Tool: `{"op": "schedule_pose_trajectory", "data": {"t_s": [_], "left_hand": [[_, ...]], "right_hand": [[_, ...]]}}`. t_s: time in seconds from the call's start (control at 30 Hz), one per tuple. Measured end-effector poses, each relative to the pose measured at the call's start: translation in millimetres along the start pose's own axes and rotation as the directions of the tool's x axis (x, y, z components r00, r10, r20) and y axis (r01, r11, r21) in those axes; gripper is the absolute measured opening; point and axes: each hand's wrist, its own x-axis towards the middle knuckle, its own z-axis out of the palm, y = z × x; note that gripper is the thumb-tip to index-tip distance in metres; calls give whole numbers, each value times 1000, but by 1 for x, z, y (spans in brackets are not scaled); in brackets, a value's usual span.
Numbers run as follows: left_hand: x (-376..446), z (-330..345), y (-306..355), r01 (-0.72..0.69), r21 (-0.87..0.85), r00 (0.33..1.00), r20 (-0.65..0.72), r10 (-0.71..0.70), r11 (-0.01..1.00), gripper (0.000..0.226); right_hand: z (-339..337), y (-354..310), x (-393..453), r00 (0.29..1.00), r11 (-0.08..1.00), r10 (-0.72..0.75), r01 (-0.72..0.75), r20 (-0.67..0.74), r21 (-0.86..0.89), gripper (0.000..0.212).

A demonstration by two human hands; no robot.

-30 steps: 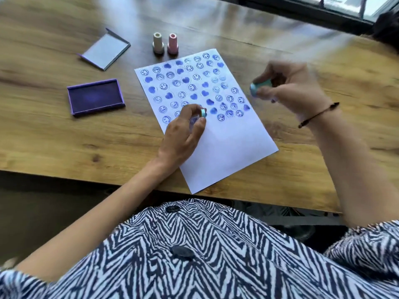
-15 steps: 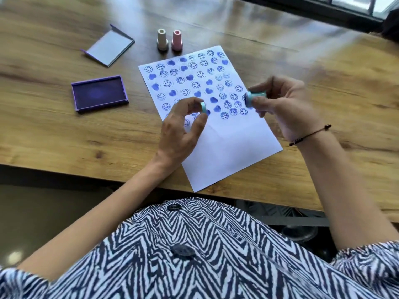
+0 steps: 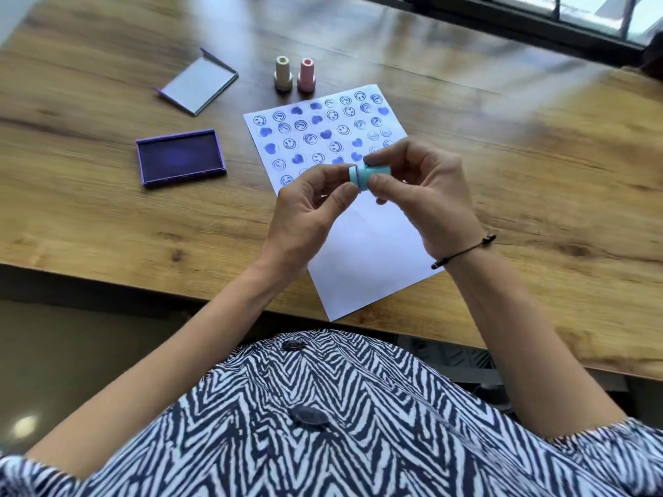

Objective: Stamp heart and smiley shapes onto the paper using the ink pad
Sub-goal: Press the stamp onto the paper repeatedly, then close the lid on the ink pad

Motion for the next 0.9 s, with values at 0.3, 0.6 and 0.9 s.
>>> {"op": "schedule_pose_trajectory", "data": {"t_s": [0.3,0.6,0.9], "left_hand": [[5,-16,11,-45,9,997,-66,45,999,10],[46,-81,24,-36,333,885,-427,185,942,33],[25,-137,10,38,398,782,-583,220,917,32]], "right_hand": [[18,-7,8,997,998,-58,59,47,-23,23],[90,-15,122,917,622,-307,396,255,-676,14],[128,-2,180,858,49,-234,480,457,-876,23]]}}
